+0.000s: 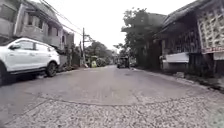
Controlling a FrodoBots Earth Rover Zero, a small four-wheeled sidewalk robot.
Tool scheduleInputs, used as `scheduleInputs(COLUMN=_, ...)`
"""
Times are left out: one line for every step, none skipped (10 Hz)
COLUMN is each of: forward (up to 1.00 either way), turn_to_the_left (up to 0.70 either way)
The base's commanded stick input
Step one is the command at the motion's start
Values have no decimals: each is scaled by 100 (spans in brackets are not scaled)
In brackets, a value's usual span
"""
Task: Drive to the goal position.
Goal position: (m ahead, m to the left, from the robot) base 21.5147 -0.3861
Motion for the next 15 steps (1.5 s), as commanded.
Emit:
scheduleInputs(forward=100, turn_to_the_left=0)
scheduleInputs(forward=100, turn_to_the_left=0)
scheduleInputs(forward=100, turn_to_the_left=0)
scheduleInputs(forward=100, turn_to_the_left=0)
scheduleInputs(forward=100, turn_to_the_left=0)
scheduleInputs(forward=100, turn_to_the_left=0)
scheduleInputs(forward=100, turn_to_the_left=0)
scheduleInputs(forward=100, turn_to_the_left=0)
scheduleInputs(forward=100, turn_to_the_left=0)
scheduleInputs(forward=100, turn_to_the_left=0)
scheduleInputs(forward=100, turn_to_the_left=0)
scheduleInputs(forward=100, turn_to_the_left=0)
scheduleInputs(forward=100, turn_to_the_left=0)
scheduleInputs(forward=100, turn_to_the_left=0)
scheduleInputs(forward=100, turn_to_the_left=0)
